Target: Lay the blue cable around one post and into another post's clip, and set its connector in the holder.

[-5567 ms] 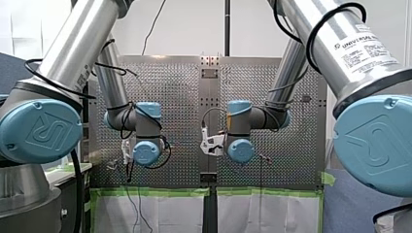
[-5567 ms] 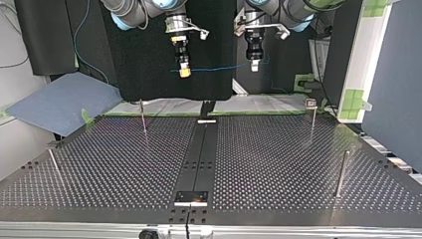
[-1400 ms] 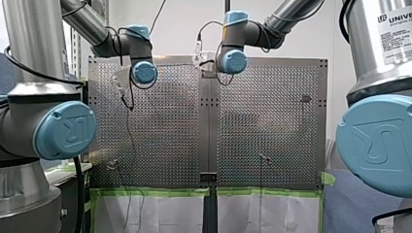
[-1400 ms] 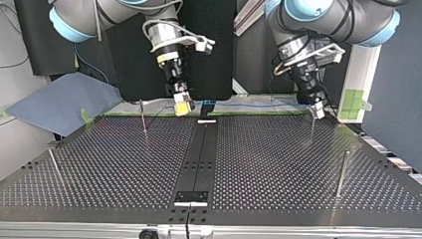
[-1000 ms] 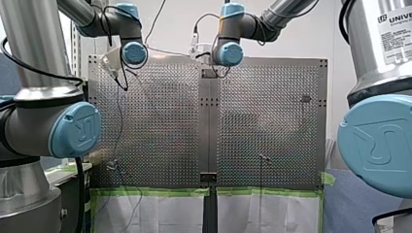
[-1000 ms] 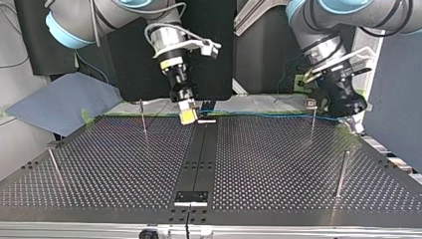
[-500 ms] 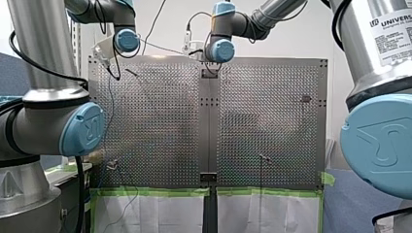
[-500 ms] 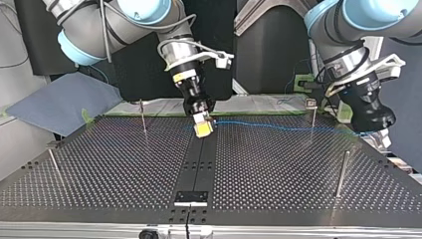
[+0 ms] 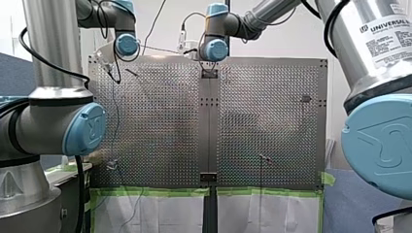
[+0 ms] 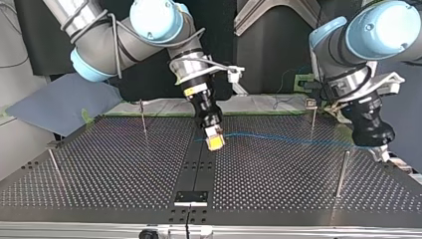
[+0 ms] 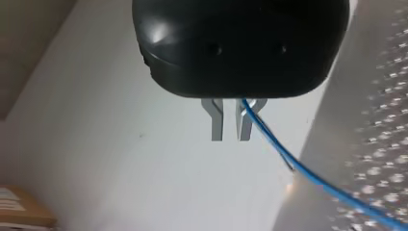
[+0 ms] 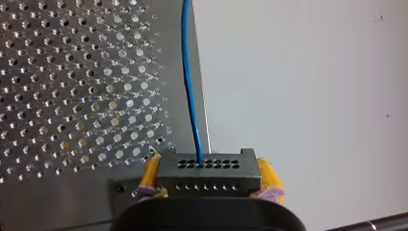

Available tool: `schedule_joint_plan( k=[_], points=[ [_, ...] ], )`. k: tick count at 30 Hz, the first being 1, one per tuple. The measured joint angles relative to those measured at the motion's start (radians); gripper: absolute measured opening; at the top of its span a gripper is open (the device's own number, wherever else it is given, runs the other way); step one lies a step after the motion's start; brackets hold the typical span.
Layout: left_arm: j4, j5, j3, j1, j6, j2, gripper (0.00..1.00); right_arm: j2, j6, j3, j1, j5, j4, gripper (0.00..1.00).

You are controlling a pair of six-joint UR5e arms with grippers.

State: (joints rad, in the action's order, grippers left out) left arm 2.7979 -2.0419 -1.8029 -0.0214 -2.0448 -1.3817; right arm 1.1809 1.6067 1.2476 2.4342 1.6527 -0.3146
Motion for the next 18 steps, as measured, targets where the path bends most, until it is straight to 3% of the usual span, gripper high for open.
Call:
schedule_joint_plan(
  k=[8,18],
  points=[
    [-0.001,0.035,0.037,0.037,-0.017,-0.014,0.17,-0.051,-0.004,-0.069,0.006,-0.003,0.022,0.0],
    [-0.001,0.095,0.056,0.083,-0.033,-0.077,0.17,-0.111,-0.016,-0.161,0.017,-0.003,0.049,0.0]
  ],
)
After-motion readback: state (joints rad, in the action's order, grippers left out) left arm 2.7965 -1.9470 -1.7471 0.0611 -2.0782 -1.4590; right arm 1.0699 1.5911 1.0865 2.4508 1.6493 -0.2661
